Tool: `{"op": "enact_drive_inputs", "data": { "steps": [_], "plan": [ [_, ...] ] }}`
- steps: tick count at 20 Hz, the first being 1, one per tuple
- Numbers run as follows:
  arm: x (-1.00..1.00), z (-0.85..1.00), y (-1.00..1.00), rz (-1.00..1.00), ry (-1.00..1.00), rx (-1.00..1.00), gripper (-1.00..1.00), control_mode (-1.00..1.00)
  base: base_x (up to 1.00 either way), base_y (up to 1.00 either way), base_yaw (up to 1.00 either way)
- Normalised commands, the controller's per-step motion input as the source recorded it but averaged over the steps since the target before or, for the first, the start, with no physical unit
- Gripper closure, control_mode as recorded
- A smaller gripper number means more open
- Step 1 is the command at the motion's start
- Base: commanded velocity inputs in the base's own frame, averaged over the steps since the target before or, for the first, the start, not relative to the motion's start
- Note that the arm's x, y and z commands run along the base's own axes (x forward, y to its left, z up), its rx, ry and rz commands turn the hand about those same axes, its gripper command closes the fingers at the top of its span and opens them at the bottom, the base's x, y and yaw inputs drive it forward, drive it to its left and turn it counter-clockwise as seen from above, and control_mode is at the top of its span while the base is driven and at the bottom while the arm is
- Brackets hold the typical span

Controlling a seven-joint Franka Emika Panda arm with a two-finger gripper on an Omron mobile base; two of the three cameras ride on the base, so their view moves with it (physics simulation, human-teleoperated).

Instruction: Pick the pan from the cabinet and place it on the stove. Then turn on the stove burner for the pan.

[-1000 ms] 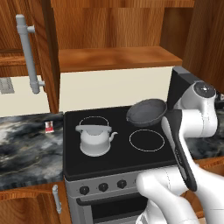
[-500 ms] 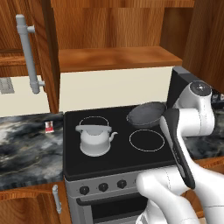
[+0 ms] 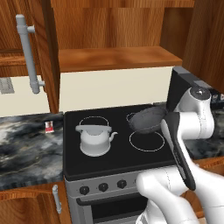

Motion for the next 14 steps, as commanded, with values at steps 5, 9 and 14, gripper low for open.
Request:
{"op": "enact_drive_inputs", "data": {
  "steps": [5, 9, 14],
  "plan": [
    [0.0, -0.37, -0.11, 0.0, 0.0, 0.0, 1.0, -1.0, 0.0, 0.0, 0.0],
    [0.0, -0.53, 0.0, 0.0, 0.0, 0.0, 1.0, -1.0, 0.0, 0.0, 0.0],
    [0.01, -0.51, 0.0, 0.0, 0.0, 0.0, 1.0, -1.0, 0.0, 0.0, 0.0]
  ]
}}
